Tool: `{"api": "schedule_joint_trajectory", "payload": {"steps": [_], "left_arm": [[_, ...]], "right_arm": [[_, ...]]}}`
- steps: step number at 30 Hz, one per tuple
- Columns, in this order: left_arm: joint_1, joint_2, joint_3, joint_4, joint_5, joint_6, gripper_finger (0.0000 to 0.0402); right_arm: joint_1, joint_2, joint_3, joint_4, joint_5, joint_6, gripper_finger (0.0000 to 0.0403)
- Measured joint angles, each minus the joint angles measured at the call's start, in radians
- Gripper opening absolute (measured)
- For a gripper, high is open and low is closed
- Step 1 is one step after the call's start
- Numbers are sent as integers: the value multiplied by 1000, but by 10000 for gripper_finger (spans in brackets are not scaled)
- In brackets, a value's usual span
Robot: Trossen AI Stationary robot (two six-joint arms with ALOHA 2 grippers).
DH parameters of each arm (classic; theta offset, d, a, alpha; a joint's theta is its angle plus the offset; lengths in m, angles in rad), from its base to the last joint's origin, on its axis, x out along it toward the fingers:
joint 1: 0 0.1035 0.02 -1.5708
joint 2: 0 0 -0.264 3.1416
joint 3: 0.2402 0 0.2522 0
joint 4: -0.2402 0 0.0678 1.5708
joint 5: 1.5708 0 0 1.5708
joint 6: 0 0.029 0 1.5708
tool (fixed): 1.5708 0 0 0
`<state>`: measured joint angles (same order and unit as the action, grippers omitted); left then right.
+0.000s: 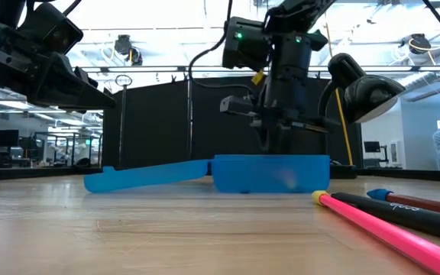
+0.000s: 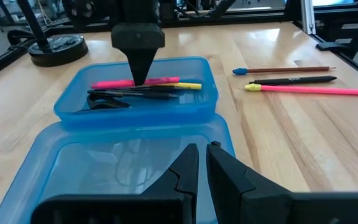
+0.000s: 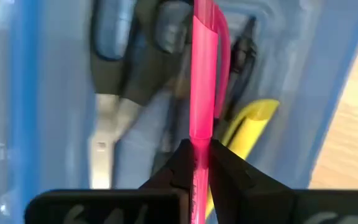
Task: Pick & place school supplies into a supply box
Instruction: Put the pink pen into the blue supply box, then put the pink pencil into the blue supply box
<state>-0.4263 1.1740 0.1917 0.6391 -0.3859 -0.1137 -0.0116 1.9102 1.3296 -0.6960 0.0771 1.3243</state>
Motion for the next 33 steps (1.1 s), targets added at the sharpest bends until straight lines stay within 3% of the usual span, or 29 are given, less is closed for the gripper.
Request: {"api": "schedule_joint_trajectory", "payload": {"steps": [5, 14, 21, 26, 33], "left_arm": [[0, 0, 0, 0, 0, 4, 37], [0, 0, 0, 1, 0, 6, 37], [0, 0, 0, 1, -4, 6, 37], [0, 0, 0, 1, -4, 1, 37], [0, 0, 0, 9, -4, 4, 37]], "right_arm": [[0, -2, -30, 28, -1, 2, 29], [0, -32, -37, 34, 79, -61, 88], [0, -117, -37, 55, 52, -142, 121], [46, -320, -37, 108, 107, -457, 128], [267, -618, -38, 255, 248, -1067, 91]]}}
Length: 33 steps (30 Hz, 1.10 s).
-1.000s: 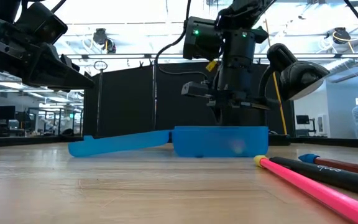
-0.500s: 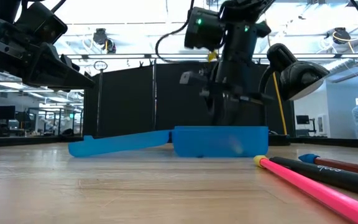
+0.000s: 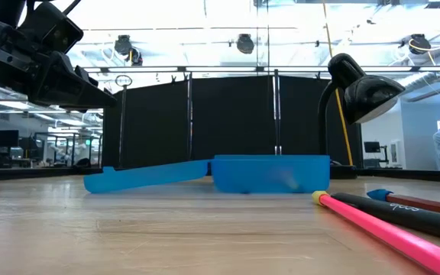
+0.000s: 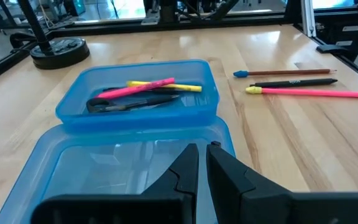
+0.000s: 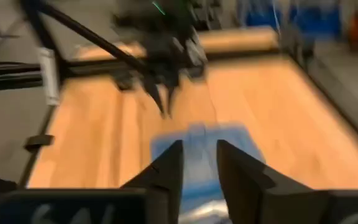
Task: Pick & place school supplies into a supply box
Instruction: Put the pink pencil into the blue supply box
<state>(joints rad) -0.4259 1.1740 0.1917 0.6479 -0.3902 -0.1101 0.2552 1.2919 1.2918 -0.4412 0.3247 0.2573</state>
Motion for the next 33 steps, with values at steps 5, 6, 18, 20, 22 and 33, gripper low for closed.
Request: {"api": "schedule_joint_trajectory", "payload": {"steps": [5, 6, 18, 20, 22, 33], "left_arm": [[0, 0, 0, -3, 103, 3, 37], [-1, 0, 0, 5, 118, 3, 37], [-2, 0, 1, 72, 164, -31, 37], [-2, 0, 6, 72, 158, -84, 37], [-2, 0, 6, 80, 141, -149, 37], [-51, 41, 147, -83, -104, -276, 22]], "right_arm": [[152, -133, -80, 107, 87, -187, 23], [170, -154, -106, 128, 98, -205, 12], [293, -363, -654, 617, 179, -320, 2], [292, -406, -759, 723, 180, -327, 1], [288, -451, -854, 802, 185, -340, 1], [275, -659, -1157, 847, 225, -296, 0]]}}
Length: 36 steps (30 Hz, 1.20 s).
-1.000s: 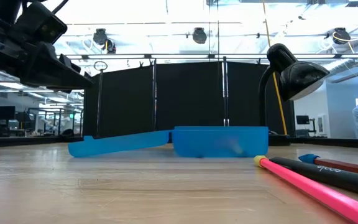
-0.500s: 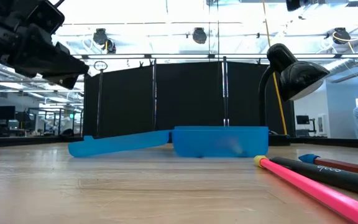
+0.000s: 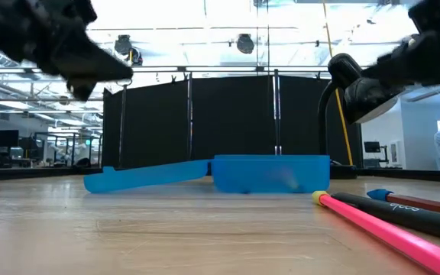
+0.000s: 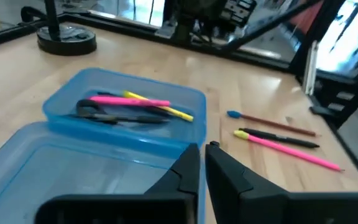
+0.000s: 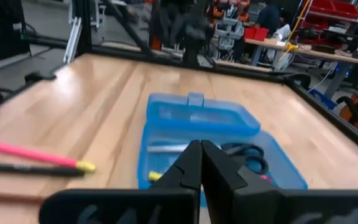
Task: Pick & place school supplies into a supply box
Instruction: Put the pink pencil into the blue supply box
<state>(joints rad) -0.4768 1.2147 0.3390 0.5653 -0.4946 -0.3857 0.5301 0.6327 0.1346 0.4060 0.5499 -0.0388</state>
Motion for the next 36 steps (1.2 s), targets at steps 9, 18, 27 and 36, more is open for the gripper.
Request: {"api": "schedule_joint_trajectory", "payload": {"steps": [9, 18, 27, 36], "left_arm": [[-96, 256, 578, -681, -209, -349, 5], [17, 659, 1086, -978, 96, -343, 4], [148, 924, 1460, -1118, 416, 18, 25], [214, 1028, 1730, -1422, 511, 326, 26]], "right_arm": [[0, -56, -47, 1, -4, -58, 0], [0, -75, -47, -39, -112, -36, 0], [2, -75, -46, -90, -162, 2, 0], [2, -75, -46, -97, -164, 81, 0]]}}
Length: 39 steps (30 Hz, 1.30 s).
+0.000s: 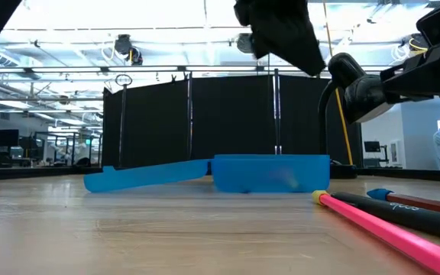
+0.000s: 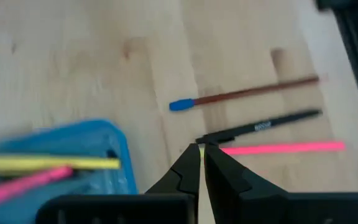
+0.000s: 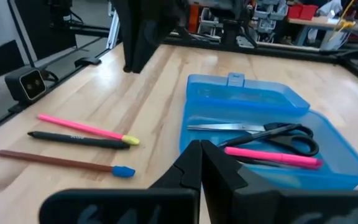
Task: Pick & place school supplies into a supply box
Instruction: Put the pink pencil into the blue supply box
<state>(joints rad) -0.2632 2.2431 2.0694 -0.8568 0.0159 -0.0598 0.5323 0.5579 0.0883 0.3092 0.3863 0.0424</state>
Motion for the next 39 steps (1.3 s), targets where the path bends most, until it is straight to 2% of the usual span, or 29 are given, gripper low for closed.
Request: {"api": "schedule_joint_trajectory", "payload": {"steps": [3, 7, 10, 13, 17, 22, 25, 28, 33, 39], "left_arm": [[0, 10, 5, -10, -7, 273, 26], [-31, 13, -2, -10, -84, 725, 26], [-47, 13, -2, 7, -126, 911, 26], [-31, 13, -3, 18, -126, 1003, 27], [-3, 12, -3, 14, -31, 1121, 48], [10, 23, -3, 16, 35, 1171, 124], [5, 52, -17, 5, 24, 1268, 170], [-19, 96, -41, -17, -39, 1389, 196], [-52, 128, -79, -39, -191, 1538, 195], [-49, 129, -95, -4, -154, 1587, 171]], "right_arm": [[0, 0, 0, 0, 0, 36, 0], [0, 0, 0, -5, -22, 76, 0], [0, 0, 0, -5, -48, 77, 0], [0, 0, 0, 0, -51, 79, 0], [0, 0, 0, 0, -50, 108, 0], [0, 0, 0, 0, -50, 111, 0], [0, 0, 0, 0, -47, 107, 0], [-1, 3, 1, 26, -46, 97, 0], [-1, -5, 1, 32, -42, 72, 0], [-1, -5, 1, 31, -42, 97, 0]]}}
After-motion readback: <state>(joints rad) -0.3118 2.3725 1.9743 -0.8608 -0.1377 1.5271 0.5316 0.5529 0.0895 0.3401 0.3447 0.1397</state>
